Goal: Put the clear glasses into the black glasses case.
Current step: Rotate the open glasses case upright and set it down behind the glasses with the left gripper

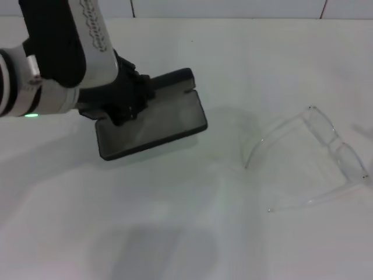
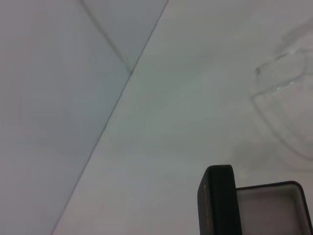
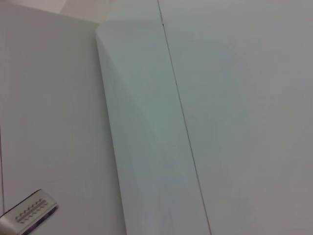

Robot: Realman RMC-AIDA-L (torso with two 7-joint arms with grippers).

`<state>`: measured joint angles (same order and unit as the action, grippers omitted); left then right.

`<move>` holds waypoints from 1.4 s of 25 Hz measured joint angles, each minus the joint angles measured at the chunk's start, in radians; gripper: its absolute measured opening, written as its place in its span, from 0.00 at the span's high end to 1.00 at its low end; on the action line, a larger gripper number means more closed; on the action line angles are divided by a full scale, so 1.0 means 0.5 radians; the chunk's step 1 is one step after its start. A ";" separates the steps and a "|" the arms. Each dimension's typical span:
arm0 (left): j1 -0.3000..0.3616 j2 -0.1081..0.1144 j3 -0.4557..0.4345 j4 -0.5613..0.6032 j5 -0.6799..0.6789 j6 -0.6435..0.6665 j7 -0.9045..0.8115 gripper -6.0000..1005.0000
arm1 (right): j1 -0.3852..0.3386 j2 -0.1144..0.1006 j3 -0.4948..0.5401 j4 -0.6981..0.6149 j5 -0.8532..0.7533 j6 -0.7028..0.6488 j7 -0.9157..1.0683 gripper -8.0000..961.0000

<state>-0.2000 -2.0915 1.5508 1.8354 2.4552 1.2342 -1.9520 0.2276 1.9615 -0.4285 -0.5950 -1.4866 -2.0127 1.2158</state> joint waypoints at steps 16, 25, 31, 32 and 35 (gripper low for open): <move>0.001 0.000 0.288 -0.181 -0.010 -0.089 0.320 0.79 | -0.029 -0.007 0.237 0.024 0.001 -0.217 0.021 0.09; -0.101 -0.002 0.348 -0.386 0.012 -0.265 0.325 0.79 | -0.212 -0.009 0.419 0.024 0.339 -0.275 0.100 0.09; -0.153 -0.001 0.378 -0.498 0.015 -0.343 0.333 0.78 | -0.233 -0.027 0.416 0.024 0.303 -0.272 0.131 0.09; -0.172 -0.002 0.387 -0.528 0.018 -0.357 0.336 0.78 | -0.234 -0.026 0.411 0.024 0.293 -0.273 0.131 0.09; -0.200 -0.002 0.408 -0.576 0.028 -0.393 0.340 0.78 | -0.234 -0.024 0.402 0.024 0.287 -0.274 0.131 0.09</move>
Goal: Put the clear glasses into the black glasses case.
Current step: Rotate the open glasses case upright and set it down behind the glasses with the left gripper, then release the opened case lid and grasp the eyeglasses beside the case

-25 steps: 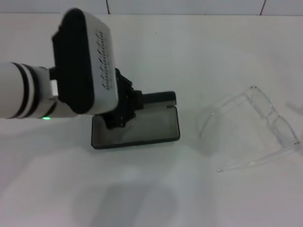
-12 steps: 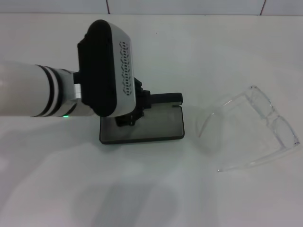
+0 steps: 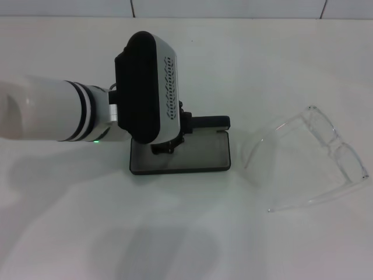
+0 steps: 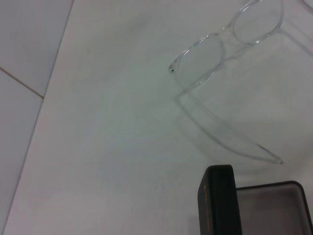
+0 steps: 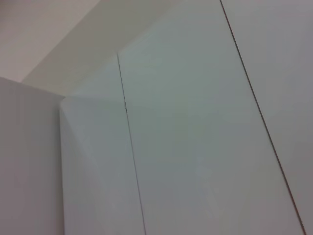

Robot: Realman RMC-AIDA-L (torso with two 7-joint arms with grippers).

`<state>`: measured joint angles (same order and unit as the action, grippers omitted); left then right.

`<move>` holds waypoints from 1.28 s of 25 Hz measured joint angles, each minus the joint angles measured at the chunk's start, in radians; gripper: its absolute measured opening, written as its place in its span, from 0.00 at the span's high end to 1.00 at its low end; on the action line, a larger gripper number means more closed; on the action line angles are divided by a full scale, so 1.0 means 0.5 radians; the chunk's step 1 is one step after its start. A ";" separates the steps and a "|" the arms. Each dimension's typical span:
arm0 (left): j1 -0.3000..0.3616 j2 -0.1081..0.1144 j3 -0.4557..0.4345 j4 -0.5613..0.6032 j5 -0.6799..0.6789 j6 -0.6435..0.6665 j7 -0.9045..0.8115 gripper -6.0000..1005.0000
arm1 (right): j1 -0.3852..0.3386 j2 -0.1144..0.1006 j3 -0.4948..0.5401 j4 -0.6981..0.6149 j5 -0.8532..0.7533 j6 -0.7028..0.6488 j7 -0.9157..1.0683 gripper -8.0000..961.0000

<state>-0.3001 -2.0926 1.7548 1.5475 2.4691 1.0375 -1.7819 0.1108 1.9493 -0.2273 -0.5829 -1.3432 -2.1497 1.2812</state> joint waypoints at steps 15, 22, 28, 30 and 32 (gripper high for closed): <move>-0.007 0.002 0.167 -0.070 0.062 -0.188 0.033 0.78 | 0.005 0.010 -0.001 0.000 -0.042 -0.002 -0.011 0.09; 0.006 0.000 0.176 -0.062 0.054 -0.217 0.092 0.76 | 0.001 0.015 -0.003 0.000 -0.053 0.002 -0.014 0.09; 0.032 0.002 0.210 -0.009 0.033 -0.202 0.111 0.67 | 0.008 0.018 0.003 0.002 -0.103 0.002 -0.016 0.09; 0.041 0.002 0.217 0.018 0.027 -0.199 0.106 0.60 | 0.012 0.017 -0.005 0.002 -0.105 0.002 -0.016 0.09; 0.052 0.004 0.218 0.063 -0.018 -0.195 0.103 0.55 | 0.015 0.017 -0.006 0.003 -0.122 0.009 -0.016 0.09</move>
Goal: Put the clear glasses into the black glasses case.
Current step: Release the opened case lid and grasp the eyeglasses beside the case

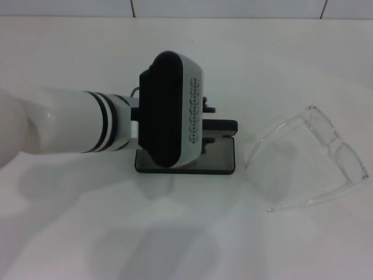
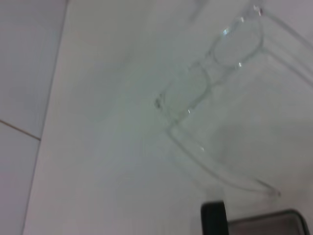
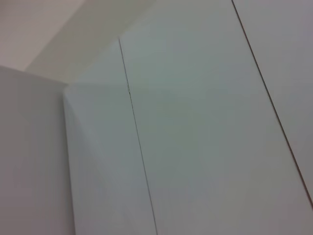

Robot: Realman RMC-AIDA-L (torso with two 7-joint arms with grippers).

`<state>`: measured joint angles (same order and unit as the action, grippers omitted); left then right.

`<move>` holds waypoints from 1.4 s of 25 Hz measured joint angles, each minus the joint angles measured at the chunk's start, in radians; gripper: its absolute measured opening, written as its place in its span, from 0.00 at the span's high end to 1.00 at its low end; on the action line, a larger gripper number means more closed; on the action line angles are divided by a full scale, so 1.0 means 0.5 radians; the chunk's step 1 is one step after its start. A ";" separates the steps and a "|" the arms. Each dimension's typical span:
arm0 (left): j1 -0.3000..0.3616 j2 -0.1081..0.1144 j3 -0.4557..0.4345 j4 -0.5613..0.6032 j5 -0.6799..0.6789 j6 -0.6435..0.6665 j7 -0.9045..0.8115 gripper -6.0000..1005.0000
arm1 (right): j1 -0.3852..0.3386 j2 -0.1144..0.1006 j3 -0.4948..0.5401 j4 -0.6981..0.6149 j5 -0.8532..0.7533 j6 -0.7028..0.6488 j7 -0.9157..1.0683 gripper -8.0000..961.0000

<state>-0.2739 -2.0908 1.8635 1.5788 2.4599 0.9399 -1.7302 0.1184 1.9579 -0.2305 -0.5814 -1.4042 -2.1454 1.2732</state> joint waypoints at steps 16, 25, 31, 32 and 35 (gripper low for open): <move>0.100 0.004 -0.498 0.351 -1.270 0.175 0.111 0.49 | 0.392 0.036 -0.690 -0.824 -0.971 0.772 1.036 0.09; 0.139 0.003 -0.845 0.043 -2.068 0.591 0.230 0.50 | 0.816 0.050 -1.416 -1.436 -1.801 0.924 1.967 0.13; 0.134 0.002 -0.905 -0.127 -2.226 0.738 0.327 0.50 | 1.098 0.082 -1.608 -1.409 -2.316 0.896 2.190 0.26; 0.129 0.002 -0.915 -0.150 -2.248 0.748 0.340 0.50 | 1.116 0.091 -1.612 -1.398 -2.341 0.896 2.192 0.25; 0.117 0.002 -0.968 -0.230 -2.332 0.801 0.386 0.50 | 1.186 0.108 -1.648 -1.325 -2.393 0.909 2.201 0.25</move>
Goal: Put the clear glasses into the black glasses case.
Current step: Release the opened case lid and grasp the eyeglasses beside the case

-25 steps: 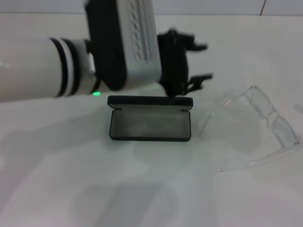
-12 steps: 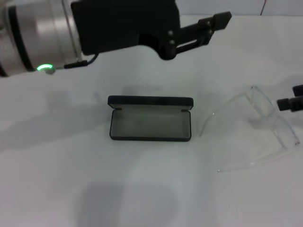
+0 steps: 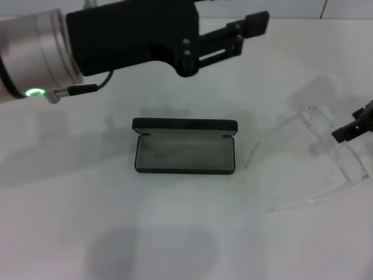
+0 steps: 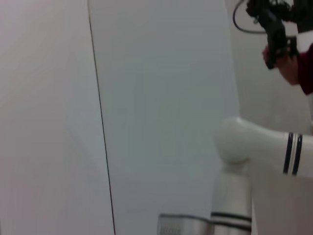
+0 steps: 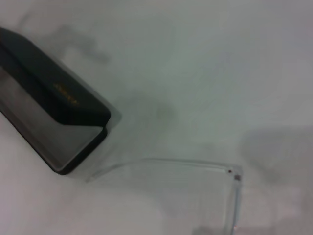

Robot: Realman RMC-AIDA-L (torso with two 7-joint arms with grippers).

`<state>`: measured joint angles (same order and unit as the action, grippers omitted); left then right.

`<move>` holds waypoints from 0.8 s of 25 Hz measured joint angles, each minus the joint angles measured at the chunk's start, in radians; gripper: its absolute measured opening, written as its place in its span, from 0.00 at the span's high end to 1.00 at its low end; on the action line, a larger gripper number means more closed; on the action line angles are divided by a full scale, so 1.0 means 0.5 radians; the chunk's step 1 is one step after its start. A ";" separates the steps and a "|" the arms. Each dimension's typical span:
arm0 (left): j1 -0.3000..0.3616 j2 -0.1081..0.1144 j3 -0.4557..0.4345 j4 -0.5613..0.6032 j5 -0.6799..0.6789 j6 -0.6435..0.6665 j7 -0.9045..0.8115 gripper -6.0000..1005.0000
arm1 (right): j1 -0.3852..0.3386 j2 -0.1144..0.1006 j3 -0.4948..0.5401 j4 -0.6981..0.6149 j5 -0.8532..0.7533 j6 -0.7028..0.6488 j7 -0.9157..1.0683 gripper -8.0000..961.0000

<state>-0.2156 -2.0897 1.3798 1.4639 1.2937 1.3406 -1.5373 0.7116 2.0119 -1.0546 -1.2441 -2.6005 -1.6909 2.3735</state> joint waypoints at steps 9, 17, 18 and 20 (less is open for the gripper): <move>-0.013 0.002 -0.088 -0.152 -0.112 0.112 0.071 0.50 | 0.094 0.007 -0.174 0.285 -0.092 0.204 0.054 0.30; -0.018 0.003 -0.091 -0.186 -0.113 0.123 0.077 0.50 | 0.108 0.011 -0.199 0.409 -0.125 0.367 0.058 0.37; -0.019 0.004 -0.091 -0.191 -0.113 0.124 0.077 0.50 | 0.104 0.011 -0.200 0.412 -0.121 0.381 0.056 0.38; -0.019 0.004 -0.091 -0.201 -0.113 0.125 0.077 0.50 | 0.100 0.010 -0.200 0.436 -0.117 0.402 0.049 0.40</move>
<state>-0.2248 -2.0877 1.3345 1.3636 1.2370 1.4031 -1.4986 0.7616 2.0167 -1.1547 -1.0261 -2.6589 -1.4902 2.3979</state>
